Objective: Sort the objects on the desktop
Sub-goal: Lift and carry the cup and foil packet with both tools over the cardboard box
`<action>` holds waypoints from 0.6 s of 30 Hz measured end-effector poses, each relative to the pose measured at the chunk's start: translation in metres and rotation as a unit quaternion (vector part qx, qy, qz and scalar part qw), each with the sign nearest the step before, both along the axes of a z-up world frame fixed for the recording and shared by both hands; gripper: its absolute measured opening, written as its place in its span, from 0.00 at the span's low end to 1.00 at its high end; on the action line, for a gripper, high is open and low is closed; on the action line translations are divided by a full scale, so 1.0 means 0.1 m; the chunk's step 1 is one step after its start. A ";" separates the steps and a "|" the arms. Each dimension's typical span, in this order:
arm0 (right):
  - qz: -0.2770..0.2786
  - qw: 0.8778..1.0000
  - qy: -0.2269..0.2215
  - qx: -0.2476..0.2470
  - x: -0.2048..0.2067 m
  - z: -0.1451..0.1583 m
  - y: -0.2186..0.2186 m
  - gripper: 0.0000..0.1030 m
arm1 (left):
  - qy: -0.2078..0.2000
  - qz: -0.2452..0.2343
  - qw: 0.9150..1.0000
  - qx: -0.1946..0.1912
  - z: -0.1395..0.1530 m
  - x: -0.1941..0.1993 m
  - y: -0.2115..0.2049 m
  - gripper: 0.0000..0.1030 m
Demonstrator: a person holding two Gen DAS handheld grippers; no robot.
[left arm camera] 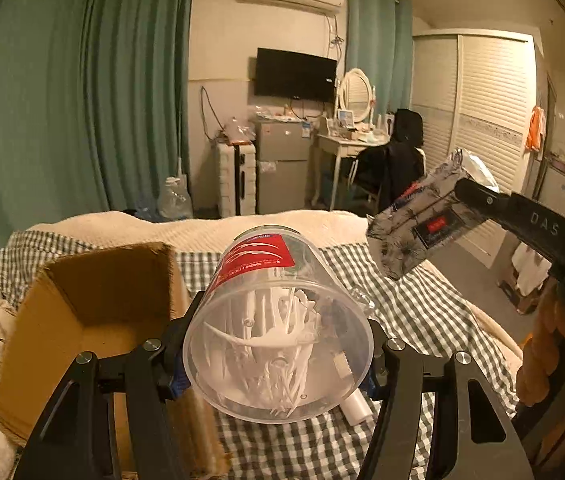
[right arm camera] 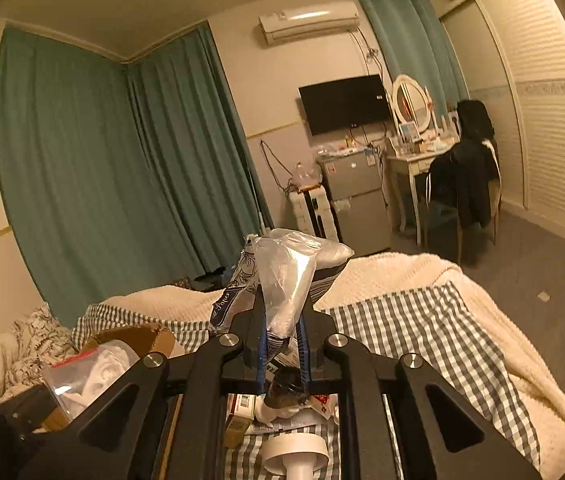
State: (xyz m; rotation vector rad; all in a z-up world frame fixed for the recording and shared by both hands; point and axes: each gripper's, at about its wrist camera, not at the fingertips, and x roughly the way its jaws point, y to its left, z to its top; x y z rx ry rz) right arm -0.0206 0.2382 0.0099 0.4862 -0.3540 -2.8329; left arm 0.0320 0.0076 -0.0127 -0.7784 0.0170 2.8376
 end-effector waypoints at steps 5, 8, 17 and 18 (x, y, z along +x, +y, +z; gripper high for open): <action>0.017 1.000 0.012 -0.004 0.07 0.08 -0.07 0.11 | 0.011 0.016 1.000 -0.009 0.10 0.05 -0.14 0.62; 0.024 0.999 0.024 -0.003 0.12 0.13 -0.12 0.11 | 0.015 0.031 0.999 -0.006 0.14 0.07 -0.23 0.62; 0.032 0.999 0.037 0.011 0.19 0.10 -0.38 0.11 | 0.032 0.062 0.998 0.000 0.25 0.14 -0.59 0.62; 0.037 0.998 0.041 0.014 0.22 0.10 -0.43 0.11 | 0.035 0.067 0.997 -0.001 0.28 0.14 -0.64 0.62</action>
